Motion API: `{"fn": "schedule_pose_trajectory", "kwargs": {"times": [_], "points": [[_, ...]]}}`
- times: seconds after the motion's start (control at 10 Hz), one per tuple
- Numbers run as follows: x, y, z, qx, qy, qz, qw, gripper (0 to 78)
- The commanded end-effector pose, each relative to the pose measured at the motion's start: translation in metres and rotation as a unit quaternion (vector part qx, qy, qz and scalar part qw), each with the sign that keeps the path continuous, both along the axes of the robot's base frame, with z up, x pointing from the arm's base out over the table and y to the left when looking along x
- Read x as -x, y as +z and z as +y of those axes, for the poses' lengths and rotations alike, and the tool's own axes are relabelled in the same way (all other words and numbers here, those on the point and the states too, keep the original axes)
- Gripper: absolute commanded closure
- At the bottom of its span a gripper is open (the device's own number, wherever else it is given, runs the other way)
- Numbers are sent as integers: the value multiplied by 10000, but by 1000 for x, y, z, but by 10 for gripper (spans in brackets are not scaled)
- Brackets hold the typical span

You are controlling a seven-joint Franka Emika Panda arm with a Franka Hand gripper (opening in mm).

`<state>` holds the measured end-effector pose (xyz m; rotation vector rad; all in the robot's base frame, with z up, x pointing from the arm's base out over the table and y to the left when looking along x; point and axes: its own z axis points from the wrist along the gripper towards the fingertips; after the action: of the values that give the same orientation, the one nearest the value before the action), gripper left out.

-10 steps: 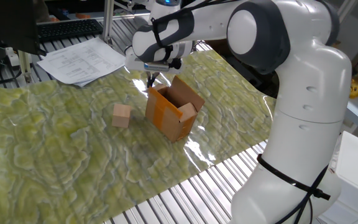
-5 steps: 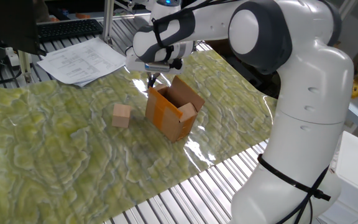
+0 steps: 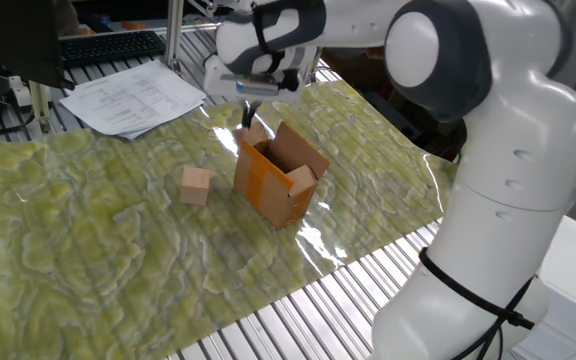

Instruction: Open a box

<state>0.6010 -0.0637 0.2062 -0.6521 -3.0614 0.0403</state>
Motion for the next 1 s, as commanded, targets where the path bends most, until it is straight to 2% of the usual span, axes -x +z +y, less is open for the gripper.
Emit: {"fn": "schedule_pose_trajectory", "kwargs": {"times": [0.1,0.2,0.3,0.4,0.6,0.8,1.0], "points": [[27,12,-7,5,142,53,9999,776],[38,8,-10,-8,187,37,9998,776],[42,7,-12,-13,196,33,9998,776],[55,4,-16,-36,260,-9,9997,776],[69,0,-23,-66,330,-46,9994,776],[75,-1,-26,-112,380,-67,9992,776],[73,-3,-25,-114,382,-64,9992,776]]}}
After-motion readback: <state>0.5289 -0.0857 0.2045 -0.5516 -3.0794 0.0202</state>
